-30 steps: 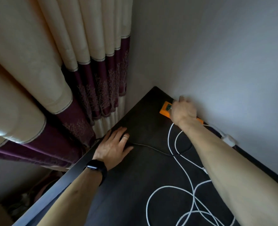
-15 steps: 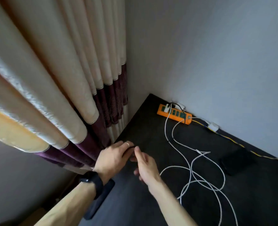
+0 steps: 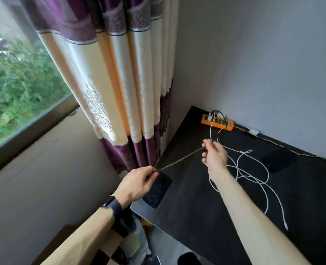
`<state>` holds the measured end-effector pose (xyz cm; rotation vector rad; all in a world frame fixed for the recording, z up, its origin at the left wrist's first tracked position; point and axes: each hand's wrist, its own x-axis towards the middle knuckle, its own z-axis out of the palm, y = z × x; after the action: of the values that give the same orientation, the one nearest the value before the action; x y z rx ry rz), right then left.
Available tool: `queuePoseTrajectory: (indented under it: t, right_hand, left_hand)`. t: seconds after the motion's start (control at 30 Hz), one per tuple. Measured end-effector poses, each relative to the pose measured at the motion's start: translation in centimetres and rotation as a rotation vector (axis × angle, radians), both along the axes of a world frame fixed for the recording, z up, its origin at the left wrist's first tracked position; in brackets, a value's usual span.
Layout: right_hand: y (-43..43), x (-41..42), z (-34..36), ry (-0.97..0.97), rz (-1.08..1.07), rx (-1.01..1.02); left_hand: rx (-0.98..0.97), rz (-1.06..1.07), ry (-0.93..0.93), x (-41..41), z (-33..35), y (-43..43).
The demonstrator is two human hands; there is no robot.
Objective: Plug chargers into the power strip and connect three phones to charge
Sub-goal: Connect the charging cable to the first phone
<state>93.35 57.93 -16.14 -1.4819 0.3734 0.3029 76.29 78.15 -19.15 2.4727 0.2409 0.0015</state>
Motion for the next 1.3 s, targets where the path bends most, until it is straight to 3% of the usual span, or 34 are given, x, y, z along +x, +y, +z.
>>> queuePoseTrajectory:
  t: [0.1, 0.17, 0.27, 0.33, 0.4, 0.5, 0.6, 0.7, 0.83, 1.03, 1.1, 1.17, 1.23, 1.3]
  right_hand:
    - [-1.2, -0.8, 0.6, 0.04, 0.019, 0.007]
    - [-1.4, -3.1, 0.2, 0.101, 0.143, -0.035]
    - [-0.6, -9.2, -0.8, 0.085, 0.502, -0.169]
    - [0.3, -13.7, -1.4, 0.074, 0.742, -0.143]
    - [1.0, -17.4, -2.1, 0.105, 0.937, -0.078]
    - [1.5, -20.9, -3.0, 0.076, 0.983, -0.092]
    - [1.0, -21.5, -2.7, 0.073, 0.774, -0.058]
    - [-0.4, -19.3, -1.5, 0.081, 0.497, 0.132]
    - [-1.9, -14.5, 0.3, 0.115, 0.197, 0.361]
    - [-5.8, -10.0, -1.0, 0.234, -0.164, 0.327]
    - [-6.6, -11.6, -2.4, 0.336, -0.078, 0.263]
    - [-6.2, -14.8, -3.9, 0.411, 0.143, 0.201]
    - [-4.4, -18.6, -4.5, 0.391, 0.417, 0.154]
    - [-2.3, -21.1, -4.3, 0.287, 0.535, 0.109]
  left_hand:
    - [-0.134, 0.088, 0.101, -1.4, 1.6, 1.3]
    - [-0.287, 0.153, 0.141, -1.1, 3.2, 1.3]
    - [-0.697, 0.174, 0.241, -0.4, 5.4, 0.3]
    - [-1.046, 0.187, 0.317, -0.1, 6.4, -0.7]
    - [-1.213, 0.214, 0.329, 0.2, 7.0, -1.4]
    - [-1.171, 0.275, 0.271, 0.7, 7.5, -2.0]
    - [-0.993, 0.339, 0.254, 0.4, 7.3, -1.4]
    - [-0.829, 0.217, 0.404, -1.8, 6.2, -1.8]
    - [-0.952, 0.029, 0.576, -6.5, 3.4, -5.1]
    - [-0.831, 0.054, 0.526, -9.8, 2.4, -3.2]
    - [-0.791, 0.053, 0.476, -10.0, 3.0, -2.1]
    - [-0.712, 0.021, 0.433, -9.9, 3.4, -2.1]
    - [-0.624, -0.018, 0.415, -9.6, 3.7, -2.7]
    - [-0.551, -0.06, 0.421, -9.2, 3.9, -3.4]
